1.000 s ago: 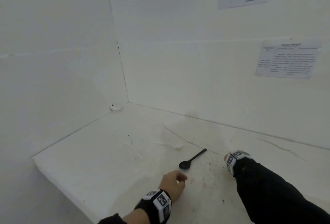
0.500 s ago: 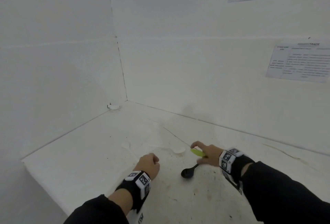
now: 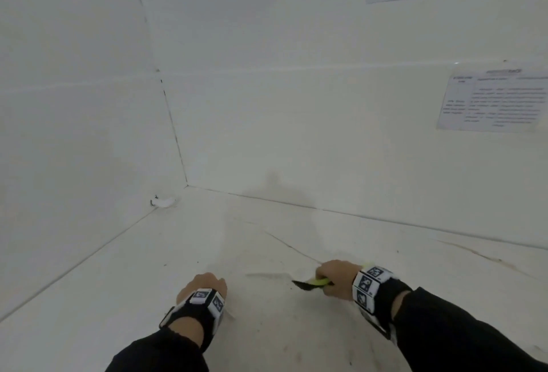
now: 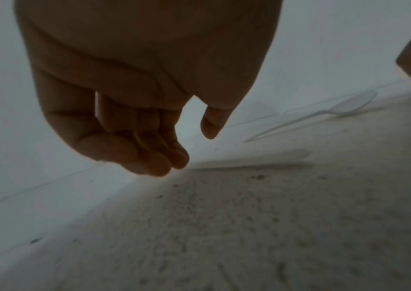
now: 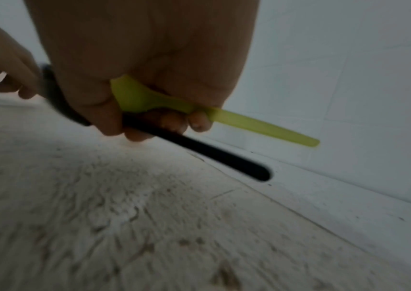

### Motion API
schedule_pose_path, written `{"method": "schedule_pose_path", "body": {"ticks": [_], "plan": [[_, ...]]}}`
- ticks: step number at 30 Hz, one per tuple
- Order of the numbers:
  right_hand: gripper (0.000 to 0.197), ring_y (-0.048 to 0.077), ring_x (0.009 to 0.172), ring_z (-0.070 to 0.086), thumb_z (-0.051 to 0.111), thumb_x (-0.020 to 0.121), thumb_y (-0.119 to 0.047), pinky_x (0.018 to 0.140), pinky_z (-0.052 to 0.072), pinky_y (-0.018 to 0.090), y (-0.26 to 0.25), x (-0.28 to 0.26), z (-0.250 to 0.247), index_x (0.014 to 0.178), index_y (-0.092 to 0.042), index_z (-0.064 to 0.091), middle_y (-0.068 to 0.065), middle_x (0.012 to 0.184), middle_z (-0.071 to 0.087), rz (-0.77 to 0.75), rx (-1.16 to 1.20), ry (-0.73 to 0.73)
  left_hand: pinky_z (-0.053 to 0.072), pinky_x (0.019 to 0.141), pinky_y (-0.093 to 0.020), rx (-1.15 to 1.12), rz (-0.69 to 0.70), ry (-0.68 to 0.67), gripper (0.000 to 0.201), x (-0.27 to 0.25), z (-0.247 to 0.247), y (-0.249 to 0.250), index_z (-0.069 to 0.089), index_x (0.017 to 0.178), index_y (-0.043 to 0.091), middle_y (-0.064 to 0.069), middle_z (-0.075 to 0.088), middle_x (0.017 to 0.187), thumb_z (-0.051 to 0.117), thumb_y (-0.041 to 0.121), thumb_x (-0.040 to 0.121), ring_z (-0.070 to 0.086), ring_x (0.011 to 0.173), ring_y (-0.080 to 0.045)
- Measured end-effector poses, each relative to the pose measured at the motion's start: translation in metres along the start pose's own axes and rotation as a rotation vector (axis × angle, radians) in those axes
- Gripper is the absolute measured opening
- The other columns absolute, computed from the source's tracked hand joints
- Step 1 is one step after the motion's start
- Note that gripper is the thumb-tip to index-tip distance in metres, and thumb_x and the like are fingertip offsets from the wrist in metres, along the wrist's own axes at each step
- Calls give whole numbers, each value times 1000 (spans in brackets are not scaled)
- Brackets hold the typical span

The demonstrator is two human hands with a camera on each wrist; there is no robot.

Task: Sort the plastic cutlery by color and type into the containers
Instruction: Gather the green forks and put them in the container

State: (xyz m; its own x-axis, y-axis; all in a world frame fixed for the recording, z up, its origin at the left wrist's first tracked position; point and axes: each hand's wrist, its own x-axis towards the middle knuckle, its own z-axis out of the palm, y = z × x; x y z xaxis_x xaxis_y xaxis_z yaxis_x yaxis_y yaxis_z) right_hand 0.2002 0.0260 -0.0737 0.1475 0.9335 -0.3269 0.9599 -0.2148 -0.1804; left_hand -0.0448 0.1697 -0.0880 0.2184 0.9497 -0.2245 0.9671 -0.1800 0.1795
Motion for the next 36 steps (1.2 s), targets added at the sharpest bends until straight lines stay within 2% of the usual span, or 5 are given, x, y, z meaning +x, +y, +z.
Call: {"method": "schedule_pose_path", "body": {"ticks": [5, 11, 17, 27, 36], "plan": [[13, 26, 92, 57, 40, 94, -15, 69, 39, 27, -10, 23, 2, 105, -11, 43, 15, 107, 57, 265, 225, 243, 42, 94, -26, -76, 79, -36, 34, 16, 6, 5, 53, 122, 9, -9, 53, 131, 40, 29, 98, 54, 119, -22], [50, 27, 114, 54, 55, 88, -39, 80, 41, 28, -27, 49, 7, 123, -3, 48, 11, 125, 53, 410, 217, 100, 41, 95, -30, -196, 90, -56, 33, 11, 0, 24, 47, 122, 0, -18, 48, 131, 34, 20, 99, 50, 120, -30], [34, 27, 117, 53, 51, 93, -21, 93, 42, 28, -28, 34, -11, 123, -6, 51, 11, 127, 56, 255, 207, 214, 38, 67, -32, -512, 227, 89, 11, 11, 6, 45, 39, 100, 7, -12, 54, 82, 35, 16, 99, 48, 77, -27], [27, 23, 94, 57, 69, 80, -27, 78, 43, 27, -15, -16, -42, 101, -11, 62, 9, 105, 64, 178, 375, 403, 37, 39, -20, -876, 338, -532, 25, -59, 34, 111, 56, 89, 8, -4, 61, 72, 33, 13, 97, 50, 38, -13], [15, 20, 82, 50, 61, 83, -17, 70, 36, 24, -17, -42, -22, 87, -15, 46, 3, 89, 53, 333, 405, 513, 25, 37, -17, -1065, 352, -556, 24, -110, 49, 128, 52, 101, 11, -2, 47, 67, 31, 23, 102, 34, 34, -9]]}}
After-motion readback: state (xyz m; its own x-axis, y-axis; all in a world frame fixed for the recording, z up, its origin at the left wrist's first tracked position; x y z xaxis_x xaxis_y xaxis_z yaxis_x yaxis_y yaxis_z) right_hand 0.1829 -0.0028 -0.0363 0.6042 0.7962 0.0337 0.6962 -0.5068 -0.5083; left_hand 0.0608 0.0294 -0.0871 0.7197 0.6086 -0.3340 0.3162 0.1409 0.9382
